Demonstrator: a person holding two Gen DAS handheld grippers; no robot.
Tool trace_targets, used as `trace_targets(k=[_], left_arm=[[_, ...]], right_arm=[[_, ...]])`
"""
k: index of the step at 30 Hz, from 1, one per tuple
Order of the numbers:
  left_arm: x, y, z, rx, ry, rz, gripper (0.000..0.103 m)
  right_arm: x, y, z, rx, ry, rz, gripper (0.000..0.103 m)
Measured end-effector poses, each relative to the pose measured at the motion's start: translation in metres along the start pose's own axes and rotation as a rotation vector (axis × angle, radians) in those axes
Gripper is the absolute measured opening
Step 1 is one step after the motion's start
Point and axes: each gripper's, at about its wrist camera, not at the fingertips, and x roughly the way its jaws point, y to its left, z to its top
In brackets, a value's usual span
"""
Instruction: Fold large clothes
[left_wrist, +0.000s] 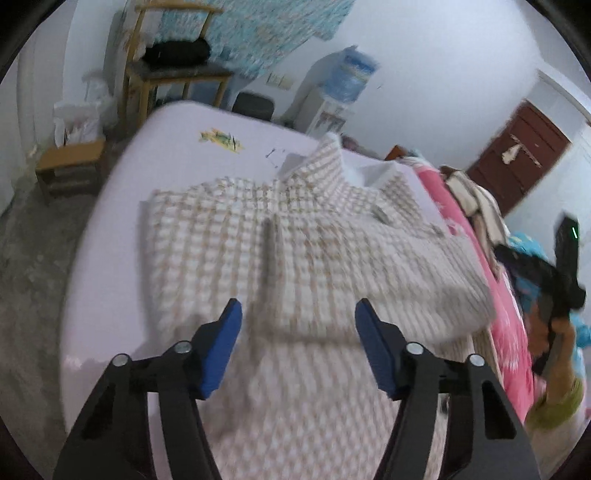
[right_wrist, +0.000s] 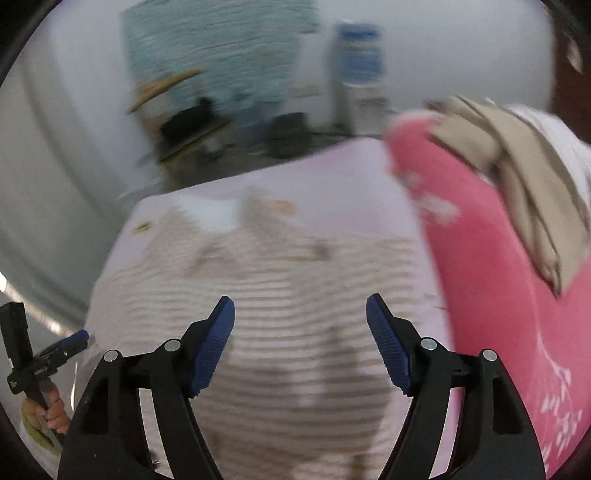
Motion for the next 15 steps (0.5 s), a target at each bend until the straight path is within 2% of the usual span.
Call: trace_targets(k=[3, 4, 6, 7, 10, 13, 15], left_arm=[[0.040, 0.001, 0.021, -0.025, 0.075, 0.061, 0.053], [0.048, 0.003, 0.023, -0.031, 0.091, 0.070, 0.048], [0.054, 0.003, 0.027, -0.033, 0.082, 0.096, 0.033], [0.053, 0.001, 0.029, -0.019, 0.083, 0.092, 0.011], [0.039, -0.005, 0.031, 0.006, 0.037, 0.086, 0.006], [-0.001, -0.011, 0.027, 0.026, -0.072, 0.049, 0.006], [-0.023, -0.010, 0.023, 0.046, -0.136, 0.085, 0.006]], right_arm=[[0.008, -0.026, -0.005, 0.042, -0.003, -0.029, 0.070], [0.011, -0.032, -0.008, 0.047, -0.002, -0.037, 0.070], [0.014, -0.035, -0.017, 0.047, 0.002, -0.042, 0.070], [0.014, -0.038, -0.018, 0.044, 0.003, -0.046, 0.070], [0.013, -0.041, -0.021, 0.030, -0.001, -0.055, 0.070], [0.015, -0.041, -0.020, 0.018, -0.007, -0.053, 0.070], [0.017, -0.038, -0.020, -0.012, -0.010, -0.062, 0.070]])
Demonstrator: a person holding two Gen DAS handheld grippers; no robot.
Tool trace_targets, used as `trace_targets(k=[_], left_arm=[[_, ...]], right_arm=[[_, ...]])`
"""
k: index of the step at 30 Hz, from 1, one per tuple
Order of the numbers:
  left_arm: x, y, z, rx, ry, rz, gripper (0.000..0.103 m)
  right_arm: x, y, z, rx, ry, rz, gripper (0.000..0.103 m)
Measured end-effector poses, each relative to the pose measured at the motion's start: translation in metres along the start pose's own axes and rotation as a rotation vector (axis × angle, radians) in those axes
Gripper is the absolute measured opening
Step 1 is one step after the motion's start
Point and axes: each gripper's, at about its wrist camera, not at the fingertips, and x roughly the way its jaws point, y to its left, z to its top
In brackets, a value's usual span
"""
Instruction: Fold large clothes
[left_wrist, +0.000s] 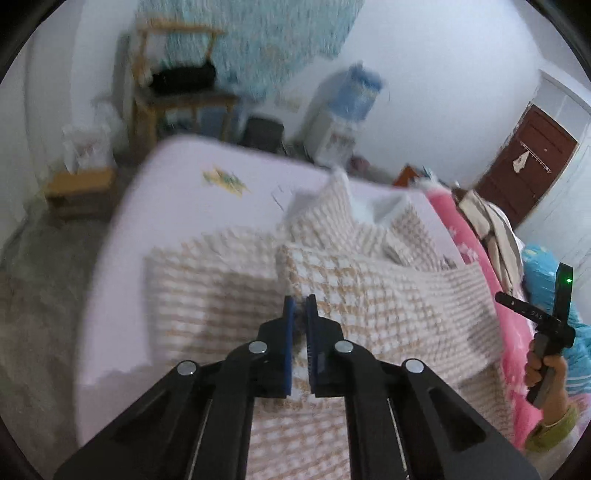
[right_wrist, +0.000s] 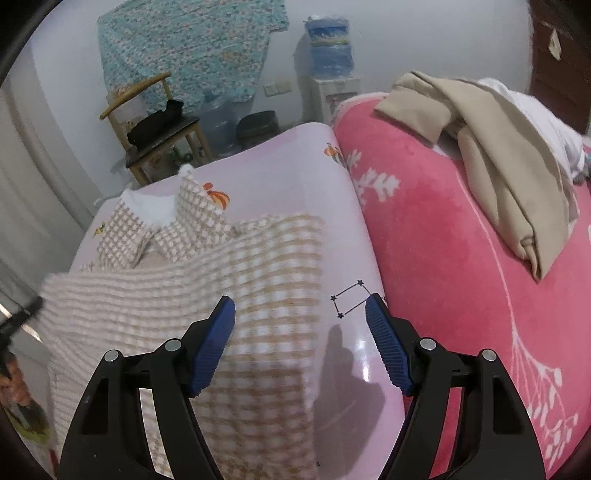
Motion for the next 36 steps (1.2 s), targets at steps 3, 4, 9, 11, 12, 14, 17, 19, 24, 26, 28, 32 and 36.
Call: trace_targets(k=[3, 4, 9, 11, 12, 14, 17, 19, 24, 26, 28, 32, 36], left_arm=[[-0.006, 0.015, -0.013, 0.020, -0.015, 0.099, 0.006], [-0.001, 0.019, -0.018, 0.026, 0.006, 0.117, 0.006], [0.002, 0.031, -0.037, -0.006, 0.006, 0.126, 0.006], [-0.001, 0.027, -0.039, 0.019, -0.013, 0.136, 0.006], [0.000, 0.028, -0.041, 0.020, -0.003, 0.142, 0.006], [0.015, 0.034, -0.044, -0.001, 0.056, 0.154, 0.008], [0.010, 0.040, -0.045, -0.028, 0.045, 0.132, 0.010], [-0.003, 0.041, -0.044, -0.030, 0.013, 0.134, 0.012], [-0.033, 0.028, -0.038, 0.031, -0.111, 0.131, 0.013], [-0.025, 0.017, -0.034, 0.075, -0.083, 0.114, 0.013], [0.000, 0.005, -0.033, 0.126, 0.005, 0.135, 0.013], [0.035, 0.012, -0.038, 0.102, 0.069, 0.193, 0.013], [0.031, 0.015, -0.037, 0.102, 0.065, 0.179, 0.013]], right_arm=[[0.007, 0.010, -0.002, -0.054, 0.005, -0.010, 0.069], [0.011, 0.013, -0.003, -0.065, 0.009, -0.011, 0.068], [0.019, 0.034, -0.009, -0.127, 0.024, -0.018, 0.062], [0.020, 0.043, -0.012, -0.176, 0.020, -0.032, 0.062], [0.021, 0.045, -0.012, -0.190, 0.020, -0.037, 0.062], [0.023, 0.050, -0.014, -0.219, 0.023, -0.054, 0.060], [0.021, 0.047, -0.012, -0.216, 0.017, -0.060, 0.053], [0.013, 0.037, -0.006, -0.177, -0.005, -0.045, 0.045], [0.003, 0.031, 0.008, -0.155, -0.035, 0.004, 0.024], [0.011, 0.038, 0.010, -0.164, -0.014, 0.043, 0.021], [0.026, 0.047, 0.012, -0.168, 0.019, 0.064, 0.021], [0.075, 0.049, 0.014, -0.131, 0.111, 0.001, 0.016], [0.084, 0.047, 0.020, -0.100, 0.108, -0.006, 0.011]])
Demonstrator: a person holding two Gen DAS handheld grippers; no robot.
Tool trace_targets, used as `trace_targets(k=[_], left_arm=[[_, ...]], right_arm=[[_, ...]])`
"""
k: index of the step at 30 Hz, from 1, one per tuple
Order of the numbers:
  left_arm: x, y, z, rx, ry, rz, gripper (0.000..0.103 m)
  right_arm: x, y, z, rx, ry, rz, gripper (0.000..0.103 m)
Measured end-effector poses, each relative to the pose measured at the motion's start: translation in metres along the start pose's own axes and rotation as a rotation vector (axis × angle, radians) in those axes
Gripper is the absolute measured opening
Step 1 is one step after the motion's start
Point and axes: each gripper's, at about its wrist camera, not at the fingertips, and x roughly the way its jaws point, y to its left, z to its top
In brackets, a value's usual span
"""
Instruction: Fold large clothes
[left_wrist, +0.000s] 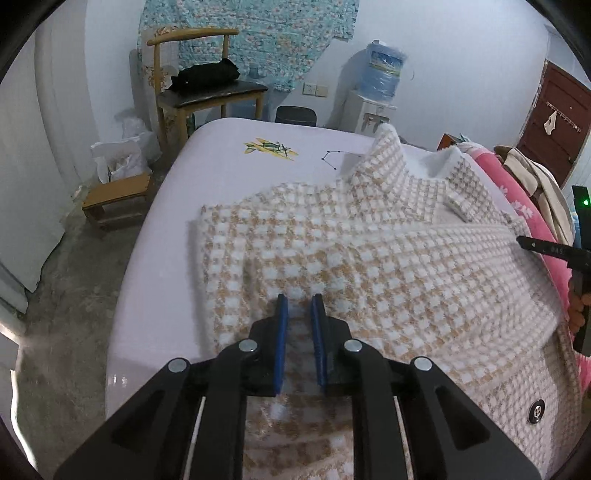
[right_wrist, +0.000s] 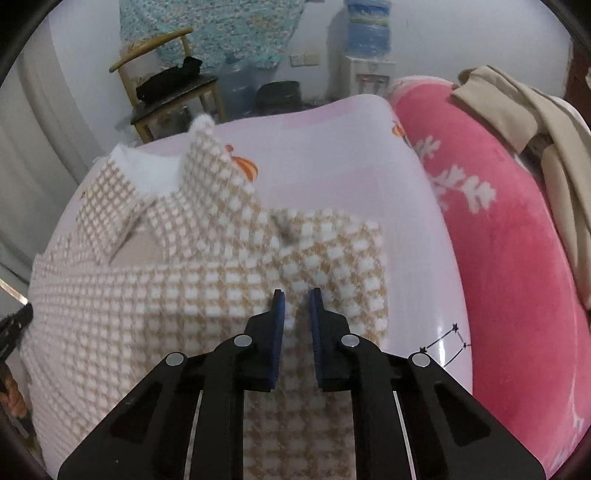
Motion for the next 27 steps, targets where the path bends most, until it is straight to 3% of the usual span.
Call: trace_targets(k=[2, 4, 6, 8, 11, 13, 14, 18, 20, 22, 27], left_arm=[[-0.006, 0.000, 0.001, 0.017, -0.006, 0.012, 0.013], [-0.021, -0.004, 0.001, 0.040, -0.042, 0.002, 0.013], [-0.035, -0.012, -0.001, 0.077, -0.061, -0.044, 0.013], [-0.043, -0.025, -0.010, 0.139, -0.040, -0.079, 0.017], [-0.029, -0.039, -0.030, 0.212, 0.044, -0.023, 0.027], [-0.024, -0.041, -0.041, 0.232, 0.020, -0.009, 0.028], [-0.024, -0.041, -0.041, 0.235, 0.016, -0.004, 0.028], [-0.038, -0.041, -0.037, 0.176, 0.019, -0.021, 0.030], [-0.046, -0.042, -0.038, 0.180, 0.004, -0.033, 0.042], [-0.040, -0.045, -0.043, 0.198, 0.030, -0.017, 0.055], [-0.034, -0.058, -0.048, 0.256, 0.051, 0.065, 0.057]], right_arm=[[-0.006, 0.004, 0.001, 0.001, 0.012, -0.018, 0.014], [-0.024, 0.015, -0.005, -0.030, -0.011, -0.019, 0.024], [-0.046, 0.033, -0.018, -0.096, -0.049, 0.038, 0.037], [-0.064, 0.057, -0.038, -0.204, -0.068, 0.087, 0.043], [-0.060, 0.084, -0.069, -0.322, -0.011, 0.102, 0.043], [-0.038, 0.093, -0.087, -0.372, 0.040, 0.026, 0.045], [-0.037, 0.095, -0.090, -0.383, 0.014, 0.012, 0.047], [-0.052, 0.103, -0.084, -0.350, 0.001, 0.002, 0.047], [-0.062, 0.113, -0.087, -0.383, -0.037, 0.034, 0.049], [-0.055, 0.122, -0.095, -0.412, -0.020, 0.026, 0.050], [-0.045, 0.114, -0.088, -0.307, 0.025, 0.023, 0.052]])
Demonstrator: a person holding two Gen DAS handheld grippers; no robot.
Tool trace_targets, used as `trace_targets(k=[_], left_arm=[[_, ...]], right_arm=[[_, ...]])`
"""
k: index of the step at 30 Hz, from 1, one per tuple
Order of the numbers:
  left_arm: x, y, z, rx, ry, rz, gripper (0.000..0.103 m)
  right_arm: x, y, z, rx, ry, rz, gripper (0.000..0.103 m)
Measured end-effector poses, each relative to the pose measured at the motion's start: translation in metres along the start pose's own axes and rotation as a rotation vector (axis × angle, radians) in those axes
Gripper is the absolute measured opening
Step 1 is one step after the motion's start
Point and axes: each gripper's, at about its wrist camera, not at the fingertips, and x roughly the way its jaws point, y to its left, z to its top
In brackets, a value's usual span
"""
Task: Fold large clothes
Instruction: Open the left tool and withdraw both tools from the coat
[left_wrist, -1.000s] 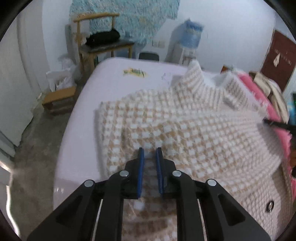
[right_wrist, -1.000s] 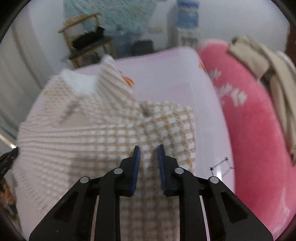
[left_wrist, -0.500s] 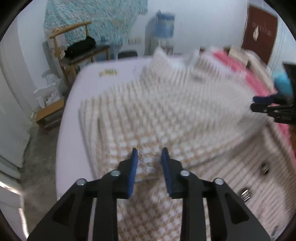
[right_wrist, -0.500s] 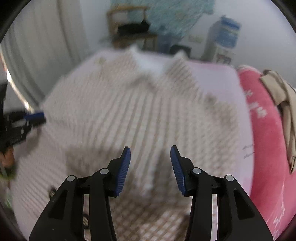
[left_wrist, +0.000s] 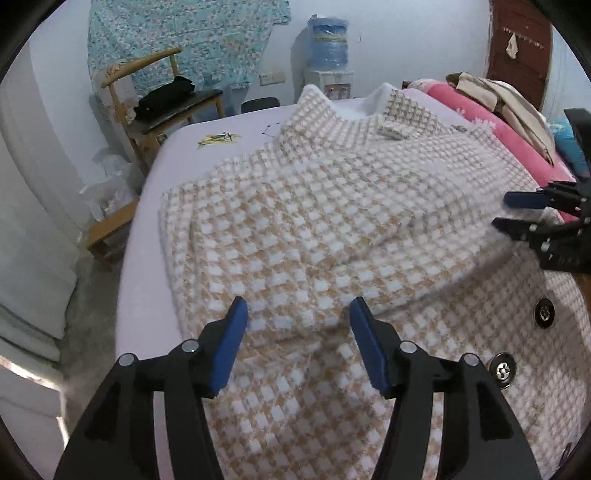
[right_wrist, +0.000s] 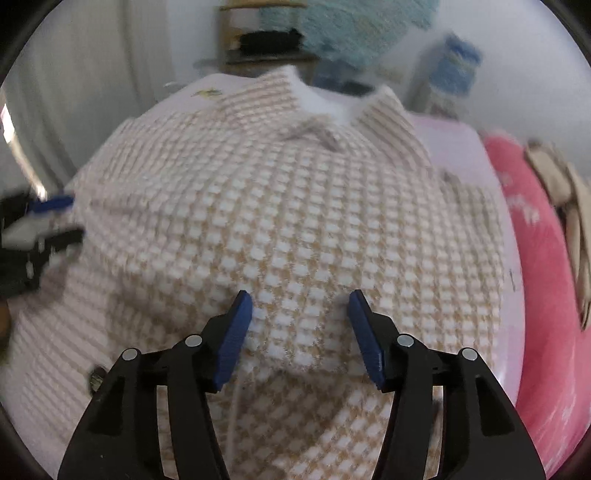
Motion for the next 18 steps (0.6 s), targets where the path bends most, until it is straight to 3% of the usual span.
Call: trace_targets(k=[4, 8, 13, 16, 18], left_arm=[[-0.036, -0.002, -0.004, -0.029, -0.036, -0.027, 0.066], [-0.082, -0.020, -0.029, 0.030, -0.067, 0.010, 0.079], [-0.120, -0.048, -0.082, 0.061, -0.028, -0.016, 0.086], [-0.125, -0.070, -0.116, 0.074, 0.028, -0.038, 0.086], [-0.124, -0.086, -0.138, 0.087, 0.045, -0.015, 0.087]], right_arm=[[-0.044, 0.010, -0.013, 0.052, -0.033, 0.022, 0.057], [-0.096, 0.027, -0.061, 0.055, -0.084, 0.032, 0.076], [-0.126, 0.041, -0.129, 0.111, -0.093, 0.025, 0.082], [-0.133, 0.049, -0.165, 0.161, -0.060, -0.019, 0.083], [-0.135, 0.052, -0.183, 0.188, -0.047, -0.044, 0.083]])
